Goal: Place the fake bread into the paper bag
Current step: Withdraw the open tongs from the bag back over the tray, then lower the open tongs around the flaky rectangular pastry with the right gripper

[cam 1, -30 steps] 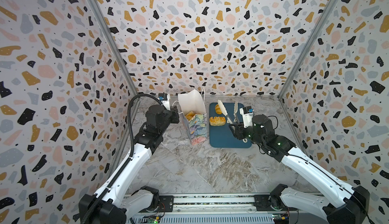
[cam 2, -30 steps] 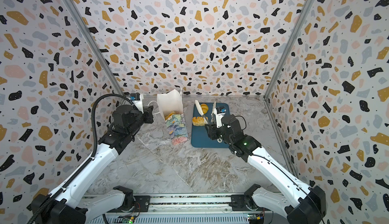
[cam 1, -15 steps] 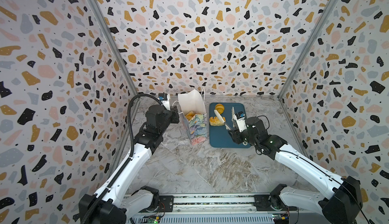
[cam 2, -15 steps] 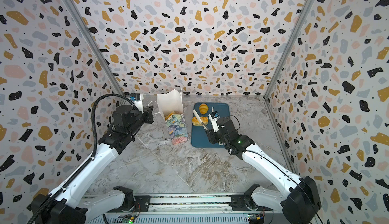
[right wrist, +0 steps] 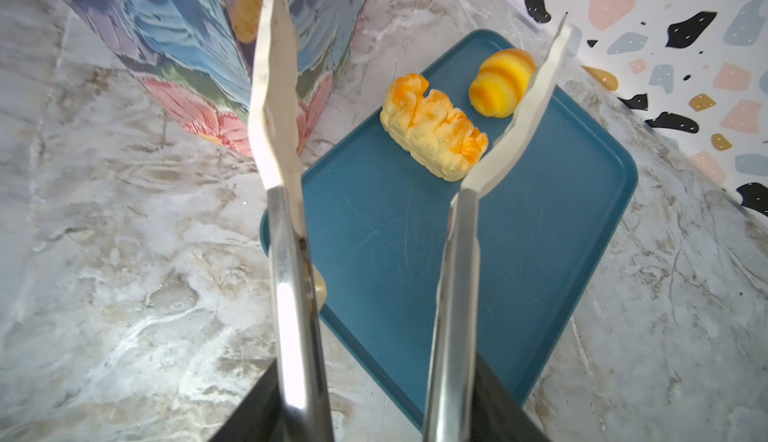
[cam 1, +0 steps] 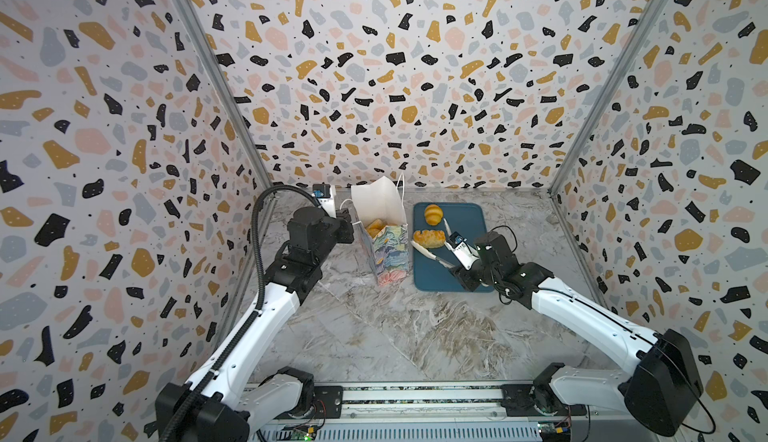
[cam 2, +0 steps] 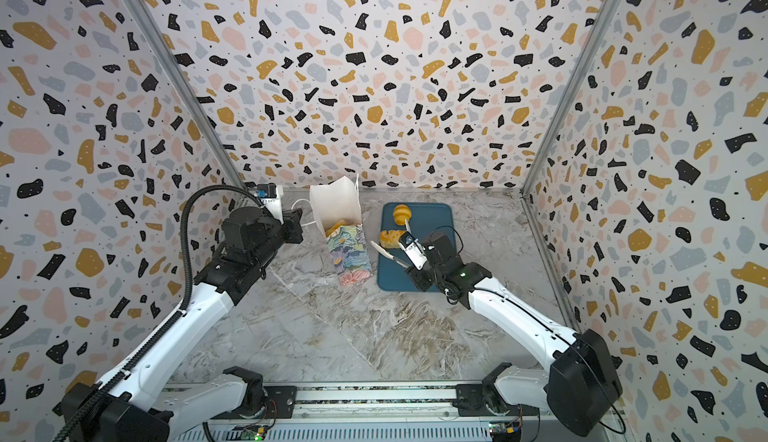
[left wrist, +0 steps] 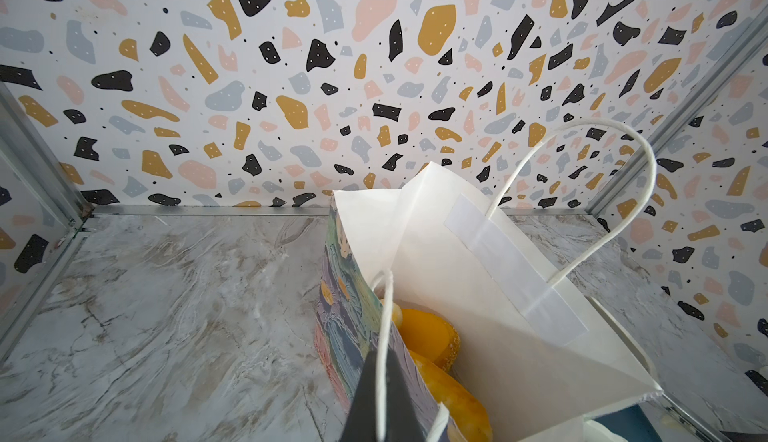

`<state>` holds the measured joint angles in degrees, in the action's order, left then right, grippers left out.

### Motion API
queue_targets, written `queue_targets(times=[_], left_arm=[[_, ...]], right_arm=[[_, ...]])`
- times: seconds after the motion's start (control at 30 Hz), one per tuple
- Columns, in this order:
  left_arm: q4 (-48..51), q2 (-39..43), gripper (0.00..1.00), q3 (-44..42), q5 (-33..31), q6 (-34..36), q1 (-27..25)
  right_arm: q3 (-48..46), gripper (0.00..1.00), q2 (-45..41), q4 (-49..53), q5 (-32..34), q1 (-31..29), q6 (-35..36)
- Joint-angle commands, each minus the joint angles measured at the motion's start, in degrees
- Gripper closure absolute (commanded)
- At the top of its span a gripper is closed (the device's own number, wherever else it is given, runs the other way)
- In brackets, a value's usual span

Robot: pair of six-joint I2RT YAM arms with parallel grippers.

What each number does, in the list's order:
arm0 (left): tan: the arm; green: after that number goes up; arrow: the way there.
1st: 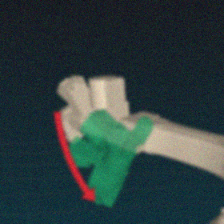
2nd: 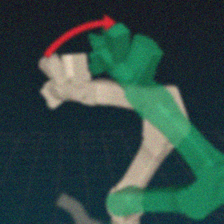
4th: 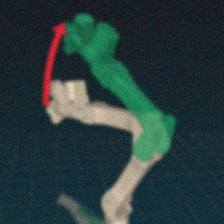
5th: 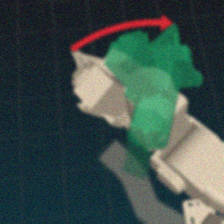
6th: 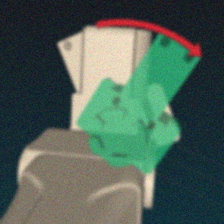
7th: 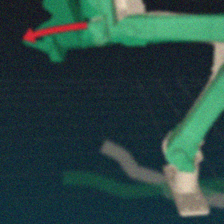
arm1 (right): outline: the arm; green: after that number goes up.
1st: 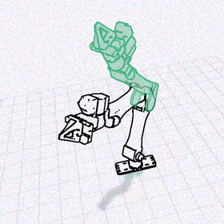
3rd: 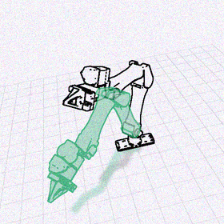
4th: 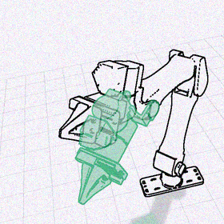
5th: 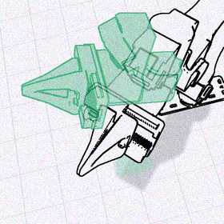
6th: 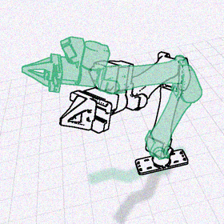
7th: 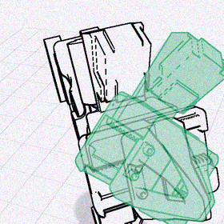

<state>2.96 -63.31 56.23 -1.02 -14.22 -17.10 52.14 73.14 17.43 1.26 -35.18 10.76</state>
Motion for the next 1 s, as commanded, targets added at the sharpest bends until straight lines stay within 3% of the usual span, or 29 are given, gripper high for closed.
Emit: queue_targets(times=[0.0, 0.23, 0.97], left_arm=[[-0.4, 0.4, 1.0, -0.4, -0.6, 0.8, -0.2], [-0.5, 0.1, 1.0, -0.5, -0.2, 0.8, -0.3], [-0.5, 0.2, 1.0, -0.5, -0.3, 0.8, -0.4]], right_arm=[[1.6, 0.42, 2.4, 1.0, 2.0, 2.0, 3.1], [2.6, 0.42, 6.8, 2.4, 3.8, 4.3, 3.4], [3.0, 0.41, 13.5, -4.1, -2.0, 8.3, 4.2]])
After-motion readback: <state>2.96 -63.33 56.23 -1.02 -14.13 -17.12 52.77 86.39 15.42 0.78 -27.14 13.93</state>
